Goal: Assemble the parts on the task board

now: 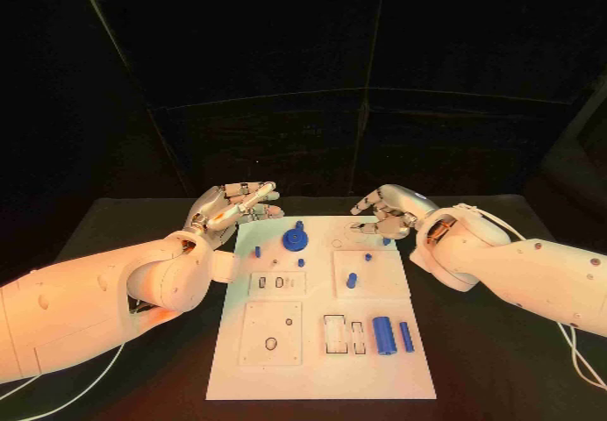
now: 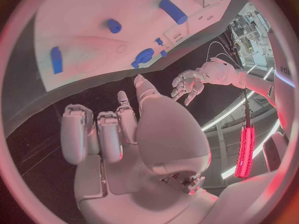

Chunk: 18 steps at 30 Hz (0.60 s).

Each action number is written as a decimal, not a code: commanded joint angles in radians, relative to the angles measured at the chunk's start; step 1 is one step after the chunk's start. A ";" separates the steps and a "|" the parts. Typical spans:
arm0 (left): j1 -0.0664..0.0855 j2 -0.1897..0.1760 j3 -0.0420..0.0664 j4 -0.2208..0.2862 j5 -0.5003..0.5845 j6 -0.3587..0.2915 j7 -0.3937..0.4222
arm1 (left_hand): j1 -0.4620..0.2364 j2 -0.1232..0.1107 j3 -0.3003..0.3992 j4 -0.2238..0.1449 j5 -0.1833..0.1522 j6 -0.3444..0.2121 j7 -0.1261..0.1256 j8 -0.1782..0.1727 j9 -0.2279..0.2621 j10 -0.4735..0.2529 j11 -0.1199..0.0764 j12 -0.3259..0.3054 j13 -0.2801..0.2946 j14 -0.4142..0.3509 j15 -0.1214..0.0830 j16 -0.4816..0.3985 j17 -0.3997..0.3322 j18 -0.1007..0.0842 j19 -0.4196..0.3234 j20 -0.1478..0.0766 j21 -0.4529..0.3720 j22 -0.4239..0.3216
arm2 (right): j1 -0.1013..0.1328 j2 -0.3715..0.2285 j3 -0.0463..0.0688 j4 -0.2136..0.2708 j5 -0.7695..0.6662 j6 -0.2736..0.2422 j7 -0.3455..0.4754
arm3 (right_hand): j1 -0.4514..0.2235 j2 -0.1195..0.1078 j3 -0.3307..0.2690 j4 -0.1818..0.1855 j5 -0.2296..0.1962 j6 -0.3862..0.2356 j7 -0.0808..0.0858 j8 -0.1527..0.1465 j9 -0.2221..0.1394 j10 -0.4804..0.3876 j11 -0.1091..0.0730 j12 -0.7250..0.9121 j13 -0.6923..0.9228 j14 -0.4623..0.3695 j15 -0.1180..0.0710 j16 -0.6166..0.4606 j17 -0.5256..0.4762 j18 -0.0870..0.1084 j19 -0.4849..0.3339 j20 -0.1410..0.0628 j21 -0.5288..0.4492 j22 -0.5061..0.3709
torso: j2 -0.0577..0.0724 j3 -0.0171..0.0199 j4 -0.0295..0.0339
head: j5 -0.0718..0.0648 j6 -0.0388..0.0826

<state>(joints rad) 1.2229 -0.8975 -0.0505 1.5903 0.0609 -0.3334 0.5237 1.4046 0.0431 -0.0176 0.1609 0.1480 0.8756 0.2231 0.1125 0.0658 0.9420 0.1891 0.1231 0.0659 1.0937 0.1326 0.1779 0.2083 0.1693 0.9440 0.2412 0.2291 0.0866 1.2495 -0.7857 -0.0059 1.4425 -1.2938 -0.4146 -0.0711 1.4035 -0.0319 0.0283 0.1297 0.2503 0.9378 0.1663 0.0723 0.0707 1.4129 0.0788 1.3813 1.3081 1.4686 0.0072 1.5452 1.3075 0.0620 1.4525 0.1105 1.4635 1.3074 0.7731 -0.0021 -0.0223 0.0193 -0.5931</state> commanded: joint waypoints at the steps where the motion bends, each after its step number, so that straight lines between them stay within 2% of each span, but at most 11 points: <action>1: 0.002 0.002 0.001 -0.001 -0.001 0.003 0.020 | 0.010 0.009 0.002 -0.010 0.000 0.022 0.004 0.008 0.003 0.022 -0.009 0.006 0.002 0.002 -0.003 -0.007 0.004 0.015 0.003 0.000 -0.005 -0.002 | 0.003 -0.038 0.000 0.001 0.131 0.011 0.105 | 0.024 -0.004 0.000 -0.016 -0.007 0.003 -0.005 0.002 -0.001 -0.003 -0.004 -0.004 0.062 0.087 -0.007 -0.003 0.198 -0.009 -0.008 -0.003 -0.004 0.004 | -0.002 0.0036 -0.0080 | -0.002 0.001; 6: 0.001 0.007 0.001 -0.007 -0.001 0.003 0.027 | 0.016 0.014 0.006 -0.019 0.000 0.049 -0.012 0.014 0.002 0.051 -0.022 0.010 0.002 0.015 -0.012 -0.009 0.013 0.016 0.014 -0.007 -0.005 -0.005 | 0.002 -0.083 0.000 -0.024 0.151 0.036 0.145 | 0.052 -0.020 -0.005 -0.044 -0.017 -0.009 -0.013 -0.006 -0.003 -0.003 -0.011 -0.006 0.062 0.088 -0.014 -0.002 0.202 -0.009 -0.008 -0.009 -0.005 0.004 | -0.002 0.0062 -0.0090 | -0.007 0.000; 7: 0.001 0.008 0.000 -0.008 -0.001 0.004 0.027 | 0.017 0.015 0.007 -0.020 0.000 0.052 -0.013 0.014 0.002 0.056 -0.024 0.010 0.002 0.019 -0.013 -0.008 0.014 0.016 0.017 -0.008 -0.004 -0.005 | 0.002 -0.086 -0.001 -0.030 0.154 0.040 0.150 | 0.054 -0.022 -0.007 -0.047 -0.017 -0.015 -0.013 -0.008 -0.004 -0.003 -0.011 -0.006 0.061 0.088 -0.014 -0.001 0.202 -0.009 -0.008 -0.010 -0.004 0.005 | -0.002 0.0079 -0.0093 | -0.008 0.001; 9: 0.001 0.011 0.000 -0.010 -0.001 0.005 0.027 | 0.017 0.015 0.007 -0.020 0.000 0.056 -0.013 0.014 0.002 0.060 -0.025 0.009 0.001 0.023 -0.015 -0.008 0.016 0.016 0.021 -0.009 -0.003 -0.005 | 0.001 -0.090 -0.001 -0.048 0.160 0.052 0.162 | 0.057 -0.024 -0.010 -0.053 -0.016 -0.034 -0.012 -0.011 -0.006 -0.004 -0.011 -0.008 0.060 0.089 -0.014 -0.001 0.204 -0.009 -0.007 -0.010 -0.004 0.005 | -0.001 0.0064 -0.0068 | -0.013 0.002; 10: 0.001 0.012 0.000 -0.011 -0.001 0.006 0.027 | 0.017 0.015 0.007 -0.020 0.000 0.056 -0.013 0.014 0.002 0.060 -0.025 0.009 0.001 0.023 -0.015 -0.008 0.016 0.016 0.021 -0.009 -0.003 -0.005 | 0.001 -0.091 -0.001 -0.057 0.163 0.058 0.168 | 0.058 -0.024 -0.010 -0.054 -0.016 -0.036 -0.011 -0.011 -0.006 -0.004 -0.010 -0.009 0.059 0.089 -0.014 -0.001 0.204 -0.009 -0.007 -0.010 -0.004 0.005 | -0.001 0.0072 -0.0070 | -0.013 0.001; 12: 0.001 0.014 0.000 -0.014 -0.001 0.007 0.027 | 0.017 0.015 0.007 -0.021 0.000 0.056 -0.013 0.014 0.002 0.061 -0.025 0.009 0.001 0.024 -0.015 -0.008 0.017 0.016 0.022 -0.010 -0.003 -0.005 | -0.002 -0.091 -0.001 -0.073 0.166 0.069 0.175 | 0.058 -0.026 -0.012 -0.056 -0.015 -0.043 -0.010 -0.011 -0.006 -0.006 -0.010 -0.010 0.058 0.089 -0.013 -0.001 0.205 -0.009 -0.007 -0.010 -0.005 0.005 | -0.001 0.0049 -0.0063 | -0.013 -0.001; 13: 0.001 0.015 0.000 -0.015 -0.001 0.008 0.027 | 0.017 0.015 0.007 -0.021 0.000 0.056 -0.013 0.014 0.002 0.061 -0.025 0.009 0.001 0.024 -0.015 -0.008 0.017 0.016 0.022 -0.010 -0.003 -0.005 | -0.003 -0.090 -0.001 -0.080 0.167 0.072 0.177 | 0.058 -0.026 -0.012 -0.056 -0.015 -0.044 -0.010 -0.011 -0.006 -0.006 -0.009 -0.011 0.058 0.089 -0.013 -0.001 0.204 -0.009 -0.008 -0.010 -0.005 0.005 | -0.001 0.0063 -0.0064 | -0.012 -0.002; 16: 0.001 0.018 0.000 -0.019 -0.001 0.009 0.027 | 0.017 0.014 0.007 -0.021 0.000 0.057 -0.013 0.014 0.001 0.061 -0.025 0.008 0.001 0.024 -0.015 -0.008 0.017 0.016 0.022 -0.010 -0.003 -0.005 | -0.007 -0.082 -0.001 -0.111 0.170 0.082 0.184 | 0.060 -0.026 -0.013 -0.058 -0.015 -0.048 -0.009 -0.011 -0.006 -0.007 -0.009 -0.012 0.057 0.089 -0.013 0.000 0.205 -0.009 -0.008 -0.010 -0.005 0.005 | -0.001 0.0042 -0.0062 | -0.013 -0.003; 18: 0.001 0.021 0.000 -0.021 -0.001 0.010 0.027 | 0.017 0.014 0.007 -0.021 0.000 0.057 -0.013 0.014 0.001 0.061 -0.025 0.008 0.001 0.025 -0.016 -0.008 0.017 0.016 0.022 -0.010 -0.003 -0.005 | -0.011 -0.076 -0.001 -0.127 0.170 0.087 0.188 | 0.061 -0.025 -0.013 -0.060 -0.014 -0.051 -0.008 -0.011 -0.006 -0.007 -0.008 -0.012 0.057 0.089 -0.012 0.000 0.206 -0.009 -0.007 -0.010 -0.005 0.005 | -0.001 0.0053 -0.0061 | -0.011 -0.006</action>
<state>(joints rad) 1.2229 -0.8787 -0.0511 1.5693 0.0609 -0.3336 0.5320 1.4154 0.0540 -0.0113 0.1455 0.1480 0.9258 0.2124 0.1203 0.0681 0.9973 0.1661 0.1286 0.0671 1.1117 0.1145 0.1734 0.2247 0.1694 0.9603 0.2322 0.2291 0.0835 1.2384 -0.8648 -0.0072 1.3206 -1.1455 -0.3608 0.0770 1.4543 -0.0588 0.0160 0.0767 0.2358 0.8933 0.1609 0.0630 0.0655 1.4092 0.0750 1.3732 1.3084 1.4667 -0.0022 1.5452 1.3074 0.0620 1.4457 0.1038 1.4636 1.3074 0.7717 0.0033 -0.0291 0.0063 -0.5963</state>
